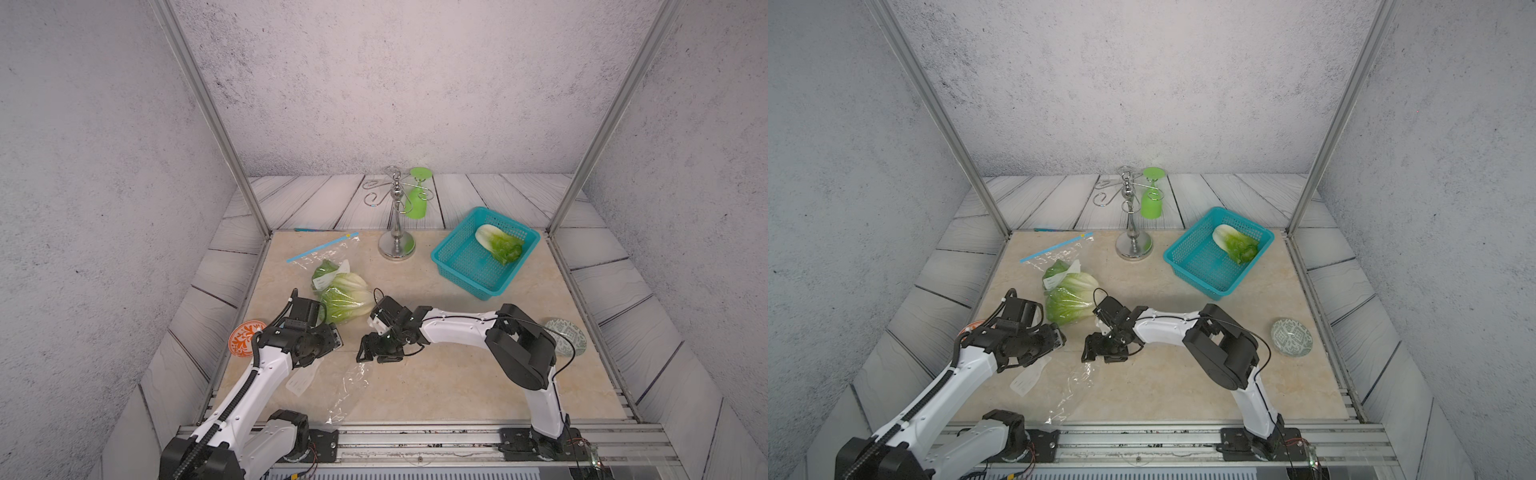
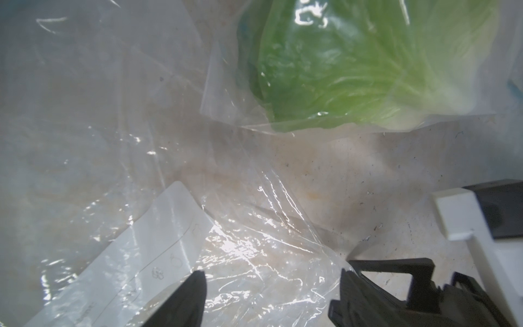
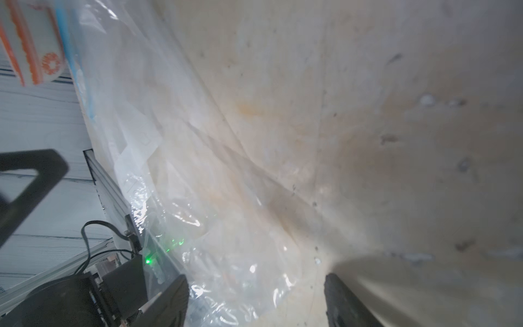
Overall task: Put the chinese cabbages into a zipper bag and zip it
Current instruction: Move the zipper food storage bag to the center of the board.
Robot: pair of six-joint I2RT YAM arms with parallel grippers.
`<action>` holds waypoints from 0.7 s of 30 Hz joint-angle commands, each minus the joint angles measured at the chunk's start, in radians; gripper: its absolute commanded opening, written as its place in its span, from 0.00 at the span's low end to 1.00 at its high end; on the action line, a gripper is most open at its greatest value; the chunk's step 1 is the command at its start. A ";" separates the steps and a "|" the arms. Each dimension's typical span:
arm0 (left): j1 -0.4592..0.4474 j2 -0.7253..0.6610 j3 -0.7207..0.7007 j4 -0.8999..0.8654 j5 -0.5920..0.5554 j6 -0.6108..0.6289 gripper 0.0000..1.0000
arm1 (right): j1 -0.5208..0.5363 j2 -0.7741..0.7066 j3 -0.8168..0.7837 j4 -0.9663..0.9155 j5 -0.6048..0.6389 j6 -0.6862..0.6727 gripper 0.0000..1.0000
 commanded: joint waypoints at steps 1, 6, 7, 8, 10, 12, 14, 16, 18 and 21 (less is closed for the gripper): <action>0.008 0.004 0.000 0.023 -0.001 0.001 0.77 | 0.009 0.074 0.007 -0.017 0.048 0.028 0.72; 0.008 -0.021 0.004 0.017 0.019 -0.004 0.77 | 0.010 0.094 0.023 -0.045 0.085 0.000 0.45; 0.008 -0.031 0.012 0.010 0.010 0.000 0.77 | 0.010 0.091 0.027 -0.049 0.088 -0.016 0.35; 0.008 -0.040 0.023 0.001 0.004 0.007 0.77 | 0.010 0.084 0.034 -0.060 0.093 -0.035 0.28; 0.008 -0.061 0.071 -0.042 -0.015 0.029 0.77 | 0.009 0.052 0.054 -0.100 0.112 -0.108 0.14; 0.008 -0.078 0.135 -0.086 -0.034 0.052 0.77 | 0.009 -0.010 0.057 -0.132 0.103 -0.194 0.01; 0.007 -0.091 0.213 -0.137 -0.067 0.079 0.77 | 0.010 -0.096 0.053 -0.211 0.080 -0.297 0.00; 0.008 -0.093 0.302 -0.185 -0.096 0.117 0.77 | 0.009 -0.207 0.039 -0.357 0.081 -0.424 0.00; 0.008 -0.081 0.378 -0.206 -0.106 0.152 0.77 | 0.007 -0.306 0.017 -0.517 0.156 -0.537 0.00; 0.008 -0.044 0.468 -0.213 -0.099 0.192 0.76 | -0.033 -0.405 -0.008 -0.763 0.343 -0.663 0.00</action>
